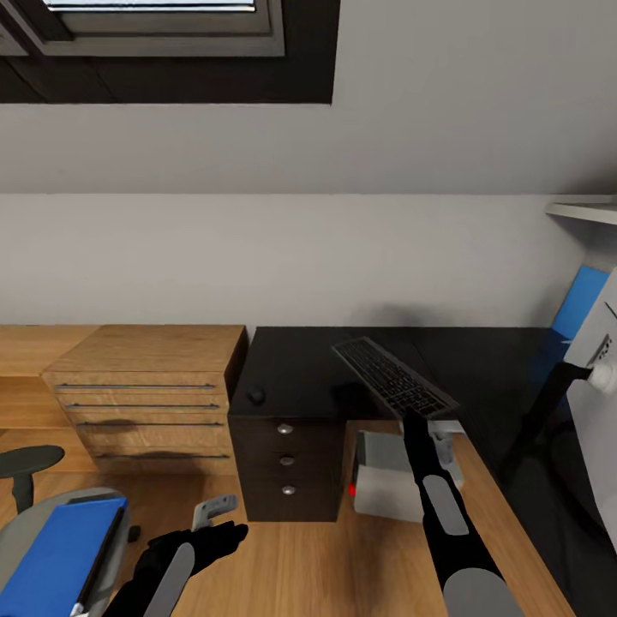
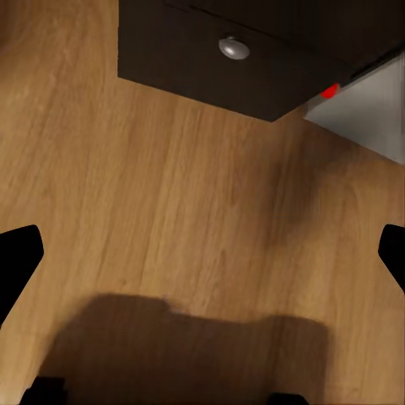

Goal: In the bedroom, organize the workspace by keeping the computer under the desk, ensuring the monitor is on the desk, placing the keyboard on the desk next to the monitor, placing the mouse on the desk next to the keyboard, moving the folder from the swivel chair onto the desk next to the mouse, stacking the notebook on top of the folder with the pen on top of the notebook, and positioning the swivel chair next to the desk.

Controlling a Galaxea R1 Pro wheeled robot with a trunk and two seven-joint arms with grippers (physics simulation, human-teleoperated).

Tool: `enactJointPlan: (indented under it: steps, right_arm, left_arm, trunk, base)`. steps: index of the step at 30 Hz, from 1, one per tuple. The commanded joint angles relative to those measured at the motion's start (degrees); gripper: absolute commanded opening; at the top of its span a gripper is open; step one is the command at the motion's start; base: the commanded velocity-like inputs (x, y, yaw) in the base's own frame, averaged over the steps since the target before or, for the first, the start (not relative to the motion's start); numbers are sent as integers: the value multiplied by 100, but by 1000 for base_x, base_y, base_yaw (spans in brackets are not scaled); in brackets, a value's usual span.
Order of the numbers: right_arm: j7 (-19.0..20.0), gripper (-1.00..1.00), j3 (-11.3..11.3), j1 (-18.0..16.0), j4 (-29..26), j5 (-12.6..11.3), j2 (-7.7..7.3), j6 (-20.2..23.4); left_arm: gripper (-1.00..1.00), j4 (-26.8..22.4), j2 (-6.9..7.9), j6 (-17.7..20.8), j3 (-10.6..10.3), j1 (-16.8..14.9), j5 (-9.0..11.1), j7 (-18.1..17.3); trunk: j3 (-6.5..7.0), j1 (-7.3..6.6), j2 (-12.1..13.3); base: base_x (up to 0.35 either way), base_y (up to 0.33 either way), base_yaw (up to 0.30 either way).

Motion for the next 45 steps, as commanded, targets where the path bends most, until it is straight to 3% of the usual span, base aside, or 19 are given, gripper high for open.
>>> enactJointPlan:
  steps: [1,7,11,16,19,23,29,32,36,38,41,45]
  right_arm:
    - [-19,-100,-10,-8,31,-170,2,-82]
    - [-249,-100,-20,-6,142,-885,-6,-1023]
    - [-262,-100,-20,-6,280,-1342,-16,-1428]
    - [-252,-100,-19,-6,304,-1515,-21,-1553]
    - [-210,-100,6,-7,294,-1539,-8,-1550]
    - [-195,-100,15,-6,269,-1536,-20,-1433]
    - [-167,-100,24,-6,277,-1506,-6,-1422]
    - [226,-100,23,-6,293,-1500,12,-1466]
    - [372,-100,95,-6,310,-1391,9,-1523]
    - [386,-100,202,-6,345,-1262,3,-1638]
    - [391,-100,388,-6,448,-973,1,-2262]
    - [394,-100,519,-6,566,-837,4,-2697]
  left_arm:
    - [100,-6,1,14,-17,-4,60,54]
    - [100,-6,1,15,-35,-4,59,55]
    - [100,-6,1,14,-36,-4,59,55]
    - [100,-6,1,14,-42,-4,59,55]
    - [100,-6,1,15,-46,-4,66,46]
    - [100,-6,1,17,-234,-4,64,54]
    - [100,-6,1,18,-256,-4,68,55]
    - [100,-6,1,20,-256,-4,68,55]
    - [100,-35,7,25,-240,-4,71,38]
    - [100,-47,8,34,-222,-4,76,34]
    - [100,-65,5,48,-216,-4,104,35]
    - [100,-217,2,64,-207,-4,120,37]
  trunk:
    - [-6,2,-4]
    - [-6,2,-4]
    - [-6,2,-4]
    - [-6,2,-4]
    - [-6,2,-4]
    - [-6,2,-4]
    - [-6,2,-4]
    - [-6,2,-4]
    - [-6,2,-4]
    - [-6,2,-4]
    - [-6,2,-4]
    - [-6,2,-4]
  base:
    - [202,0,0]
    - [83,0,0]
    - [6,0,0]
    - [0,0,0]
    - [154,0,0]
    - [308,0,0]
    - [324,0,0]
    - [185,0,0]
    - [53,0,0]
    - [14,0,0]
    - [5,0,0]
    - [1,0,0]
